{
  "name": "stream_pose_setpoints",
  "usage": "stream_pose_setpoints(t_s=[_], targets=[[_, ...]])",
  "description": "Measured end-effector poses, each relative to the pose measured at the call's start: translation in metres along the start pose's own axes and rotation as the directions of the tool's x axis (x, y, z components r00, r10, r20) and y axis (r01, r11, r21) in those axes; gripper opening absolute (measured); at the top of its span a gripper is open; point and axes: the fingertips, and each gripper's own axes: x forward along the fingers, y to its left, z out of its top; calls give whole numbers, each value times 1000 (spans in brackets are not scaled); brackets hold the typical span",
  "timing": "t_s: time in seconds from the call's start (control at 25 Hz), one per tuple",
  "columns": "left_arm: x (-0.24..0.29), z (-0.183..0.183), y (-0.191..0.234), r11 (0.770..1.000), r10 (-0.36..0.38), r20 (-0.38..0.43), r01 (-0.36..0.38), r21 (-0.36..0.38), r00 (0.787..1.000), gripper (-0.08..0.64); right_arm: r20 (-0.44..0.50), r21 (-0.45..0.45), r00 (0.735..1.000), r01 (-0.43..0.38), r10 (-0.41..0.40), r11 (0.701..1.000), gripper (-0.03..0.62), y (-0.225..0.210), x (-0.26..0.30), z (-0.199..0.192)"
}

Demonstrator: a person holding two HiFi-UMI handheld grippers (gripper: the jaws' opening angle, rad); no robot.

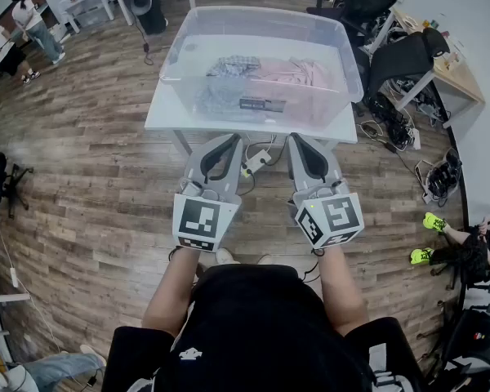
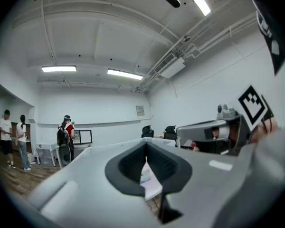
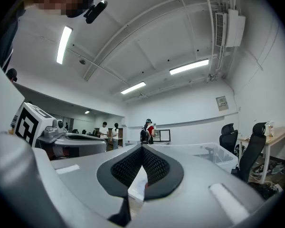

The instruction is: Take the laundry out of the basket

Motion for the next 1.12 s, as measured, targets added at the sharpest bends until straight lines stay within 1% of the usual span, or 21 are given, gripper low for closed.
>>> stream_pose_setpoints(t_s=[0.24, 0.36, 0.48, 0.72, 1.12], targets=[[-4, -1, 0, 1000, 5, -5, -5, -8, 1000, 9, 8, 19, 1000, 6, -6, 1000, -2, 1, -1, 0], [-3, -1, 2, 999, 4, 1, -4, -47, 1000, 9, 13, 21, 1000, -1, 1, 1000, -2, 0, -1, 1], [-4, 3, 6, 996, 21, 28, -18, -83, 999, 9, 14, 10, 1000, 0, 0, 1000, -2, 0, -1, 2], [-3, 8, 1, 995, 48, 43, -44, -92, 998, 9, 17, 17, 1000, -4, 3, 1000, -2, -9, -8, 5], [-7, 8, -32, 995, 78, 26, -76, -66, 997, 9, 29, 27, 999, -36, 36, 999, -2, -21, -35, 3]])
